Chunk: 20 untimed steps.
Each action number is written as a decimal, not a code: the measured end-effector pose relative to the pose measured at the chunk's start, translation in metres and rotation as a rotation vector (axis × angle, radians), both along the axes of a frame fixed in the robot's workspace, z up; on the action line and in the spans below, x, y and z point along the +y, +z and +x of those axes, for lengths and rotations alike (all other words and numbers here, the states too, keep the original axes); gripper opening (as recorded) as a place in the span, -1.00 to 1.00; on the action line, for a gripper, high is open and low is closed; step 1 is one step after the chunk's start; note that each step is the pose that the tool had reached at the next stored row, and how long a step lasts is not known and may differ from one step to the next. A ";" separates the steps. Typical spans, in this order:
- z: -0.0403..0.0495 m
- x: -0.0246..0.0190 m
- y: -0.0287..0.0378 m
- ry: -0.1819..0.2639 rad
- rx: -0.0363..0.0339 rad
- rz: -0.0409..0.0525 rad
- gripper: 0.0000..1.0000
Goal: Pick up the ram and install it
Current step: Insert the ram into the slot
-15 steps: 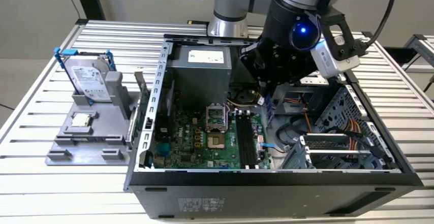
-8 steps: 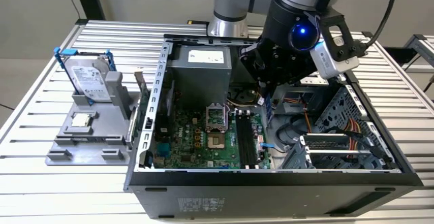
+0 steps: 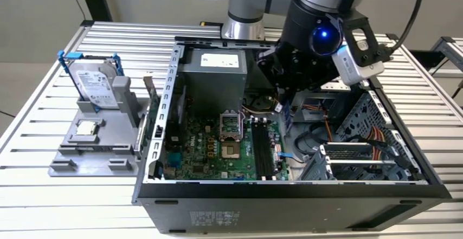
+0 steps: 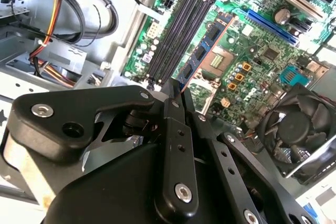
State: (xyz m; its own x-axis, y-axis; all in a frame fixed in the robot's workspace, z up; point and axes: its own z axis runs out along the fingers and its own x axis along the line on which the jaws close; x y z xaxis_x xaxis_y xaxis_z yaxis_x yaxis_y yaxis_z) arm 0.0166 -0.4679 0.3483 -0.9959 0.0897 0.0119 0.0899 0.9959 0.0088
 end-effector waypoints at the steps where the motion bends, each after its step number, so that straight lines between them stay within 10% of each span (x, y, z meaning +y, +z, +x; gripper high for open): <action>1: 0.0004 0.0000 -0.0002 0.000 0.0000 0.0001 -1.00; 20: 0.0063 -0.0027 -0.0086 0.016 0.0000 0.0001 -1.00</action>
State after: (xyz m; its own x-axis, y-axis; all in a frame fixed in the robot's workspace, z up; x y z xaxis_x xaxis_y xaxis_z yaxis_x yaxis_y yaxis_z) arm 0.0229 -0.4706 0.3397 -0.9972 0.0734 0.0119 0.0735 0.9973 0.0090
